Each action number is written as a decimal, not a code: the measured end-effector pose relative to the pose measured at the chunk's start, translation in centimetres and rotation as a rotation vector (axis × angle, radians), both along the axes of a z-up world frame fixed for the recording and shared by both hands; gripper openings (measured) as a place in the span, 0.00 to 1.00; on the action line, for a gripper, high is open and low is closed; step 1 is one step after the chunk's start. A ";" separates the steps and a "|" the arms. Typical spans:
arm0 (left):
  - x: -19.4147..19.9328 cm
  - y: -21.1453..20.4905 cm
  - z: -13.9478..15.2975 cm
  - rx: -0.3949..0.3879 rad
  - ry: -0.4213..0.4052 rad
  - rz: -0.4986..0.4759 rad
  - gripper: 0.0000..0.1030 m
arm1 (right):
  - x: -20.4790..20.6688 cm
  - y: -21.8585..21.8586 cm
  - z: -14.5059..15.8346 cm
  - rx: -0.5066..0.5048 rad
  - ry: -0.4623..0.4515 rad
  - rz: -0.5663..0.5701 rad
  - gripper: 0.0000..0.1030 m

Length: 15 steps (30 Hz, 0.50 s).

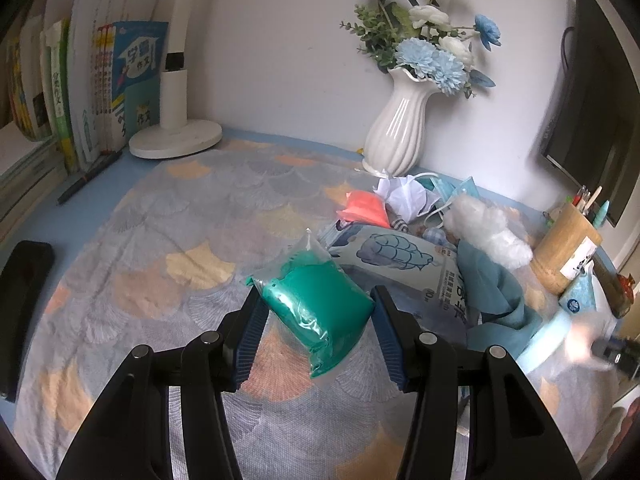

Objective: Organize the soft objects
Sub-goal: 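Lift the green pouch with the left gripper while the right gripper lifts the light-blue ring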

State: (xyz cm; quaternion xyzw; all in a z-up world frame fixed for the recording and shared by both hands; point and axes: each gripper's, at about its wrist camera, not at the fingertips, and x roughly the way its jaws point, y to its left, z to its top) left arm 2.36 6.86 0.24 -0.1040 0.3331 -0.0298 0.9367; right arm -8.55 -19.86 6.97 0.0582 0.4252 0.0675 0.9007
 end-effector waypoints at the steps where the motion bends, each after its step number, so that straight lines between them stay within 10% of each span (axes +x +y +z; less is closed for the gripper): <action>1: 0.0 0.0 0.0 0.002 0.000 -0.002 0.48 | -0.1 0.0 -0.5 0.010 0.024 0.007 0.37; 7: 0.1 0.1 0.0 -0.006 0.006 -0.005 0.49 | -2.1 -1.1 -2.2 0.017 0.120 0.009 0.61; 15: 0.2 0.1 0.0 -0.001 0.006 -0.002 0.49 | -5.3 1.5 3.2 -0.138 -0.088 0.090 0.81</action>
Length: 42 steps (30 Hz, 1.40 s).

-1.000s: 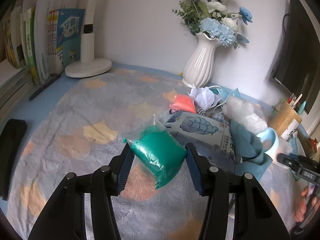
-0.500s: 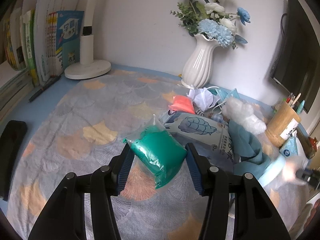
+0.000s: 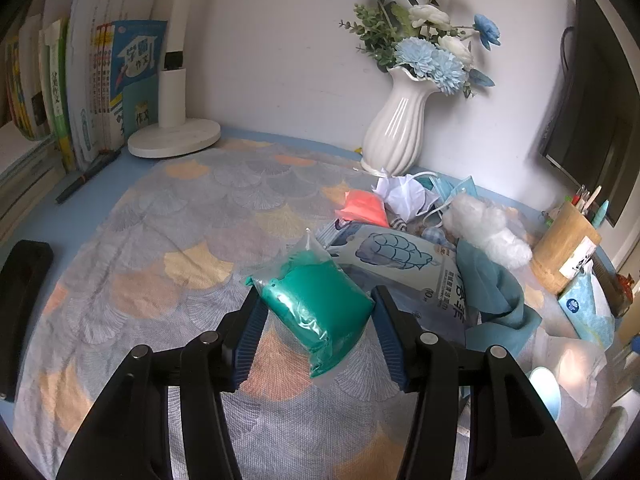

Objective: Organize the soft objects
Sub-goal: 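Lift the green pouch with the left gripper while the right gripper lifts the light-blue ring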

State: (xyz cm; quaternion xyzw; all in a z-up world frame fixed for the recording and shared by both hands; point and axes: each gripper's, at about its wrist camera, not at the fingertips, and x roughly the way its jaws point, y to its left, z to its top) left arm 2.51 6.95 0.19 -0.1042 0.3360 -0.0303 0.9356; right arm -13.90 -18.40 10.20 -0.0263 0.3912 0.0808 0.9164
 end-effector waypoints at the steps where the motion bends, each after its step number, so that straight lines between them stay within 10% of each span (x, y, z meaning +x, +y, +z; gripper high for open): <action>1: 0.0 -0.1 0.0 0.004 -0.001 -0.001 0.49 | -0.3 1.0 0.2 -0.004 -0.007 0.041 0.86; 6: -0.2 -0.3 0.1 0.018 -0.008 -0.003 0.50 | -0.3 6.2 -2.7 0.006 0.094 0.215 0.86; 17: -0.2 -0.3 0.0 0.013 -0.009 -0.008 0.50 | 6.2 4.3 -8.3 0.010 0.176 0.146 0.81; 42: -1.6 -1.5 1.0 0.078 -0.068 -0.008 0.49 | 4.1 5.4 -4.9 0.047 0.025 0.141 0.61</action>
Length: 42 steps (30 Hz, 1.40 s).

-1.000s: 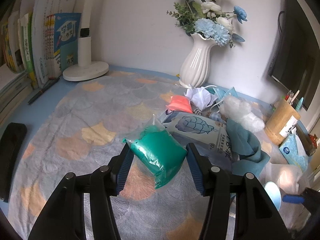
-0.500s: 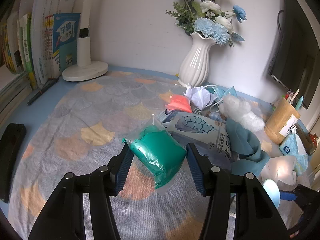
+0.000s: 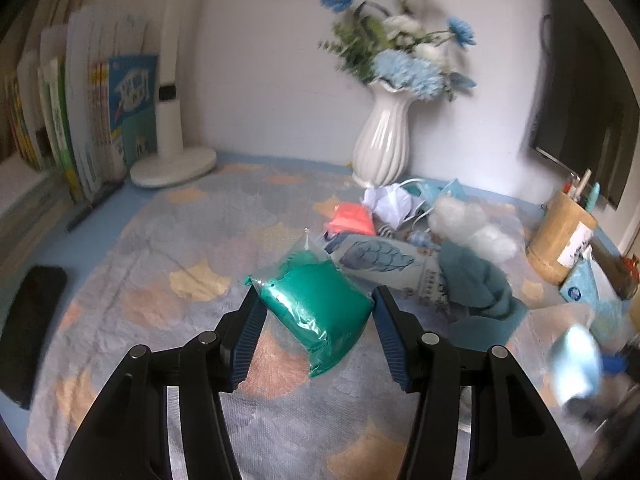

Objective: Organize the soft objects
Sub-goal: 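Lift the green pouch with the left gripper while the right gripper lifts the light-blue ring, then release the green pouch and light-blue ring into the glass bowl with both grippers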

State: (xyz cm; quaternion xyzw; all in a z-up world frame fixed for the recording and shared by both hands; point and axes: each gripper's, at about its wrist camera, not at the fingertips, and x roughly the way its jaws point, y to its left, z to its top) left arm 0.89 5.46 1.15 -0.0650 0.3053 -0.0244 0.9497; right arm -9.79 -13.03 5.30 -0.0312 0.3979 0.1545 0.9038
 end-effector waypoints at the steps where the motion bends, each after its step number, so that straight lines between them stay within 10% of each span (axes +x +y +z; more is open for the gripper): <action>1: -0.2 -0.4 0.2 0.014 -0.011 -0.005 0.49 | -0.1 -0.4 0.5 0.008 -0.013 -0.007 0.61; 11: -0.8 -7.6 6.6 0.054 -0.096 -0.159 0.48 | 0.1 -9.3 5.5 0.057 -0.130 -0.208 0.61; 21: 5.0 -23.9 15.2 0.026 -0.141 -0.474 0.48 | 2.4 -24.3 11.4 0.063 -0.227 -0.547 0.62; 33: 9.9 -41.6 11.8 0.097 -0.048 -0.649 0.54 | 7.3 -36.1 5.9 0.120 0.038 -0.762 0.62; 37: 11.0 -43.5 10.3 0.096 -0.003 -0.659 0.80 | 7.7 -36.5 5.8 0.120 0.052 -0.755 0.64; 42: 10.8 -42.3 10.5 0.031 -0.001 -0.664 0.83 | 6.1 -36.8 6.5 0.105 0.042 -0.775 0.65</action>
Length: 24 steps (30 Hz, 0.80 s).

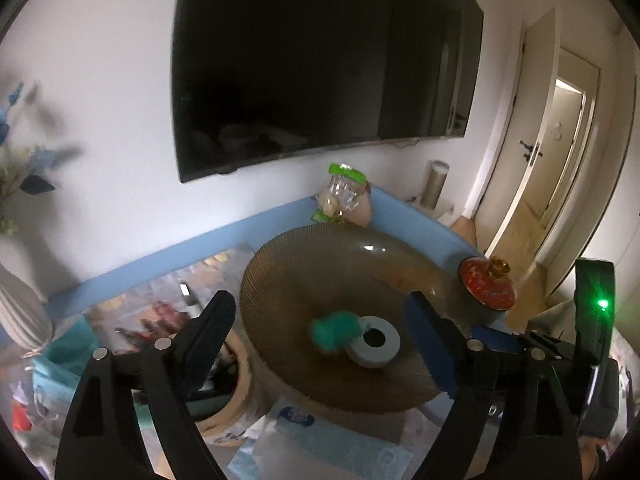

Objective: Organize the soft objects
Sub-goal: 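Release the green pouch and light-blue ring into the glass bowl with both grippers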

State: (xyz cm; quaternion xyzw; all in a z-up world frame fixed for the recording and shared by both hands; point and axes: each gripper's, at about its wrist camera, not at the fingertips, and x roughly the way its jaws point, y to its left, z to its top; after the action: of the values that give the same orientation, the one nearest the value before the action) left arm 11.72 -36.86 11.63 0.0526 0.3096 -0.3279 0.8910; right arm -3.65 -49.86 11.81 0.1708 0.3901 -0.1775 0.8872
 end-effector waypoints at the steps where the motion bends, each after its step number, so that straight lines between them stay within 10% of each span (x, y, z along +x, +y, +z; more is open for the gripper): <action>1: -0.3 0.4 0.4 -0.002 -0.012 0.003 0.83 | -0.3 -0.1 0.0 0.000 -0.002 -0.003 0.65; 15: -10.3 20.8 7.6 -0.057 -0.259 0.236 0.99 | -5.1 9.3 3.3 -0.053 -0.144 0.126 0.65; 24: -14.2 38.0 0.6 -0.080 -0.123 0.644 0.99 | -6.2 22.4 1.6 -0.071 -0.267 0.446 0.82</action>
State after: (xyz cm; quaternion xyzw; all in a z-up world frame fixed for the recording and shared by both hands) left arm -2.48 1.18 12.21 -0.0633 0.2427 -0.0375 0.9673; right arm -9.89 -27.42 13.41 0.0712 0.2911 0.0330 0.9535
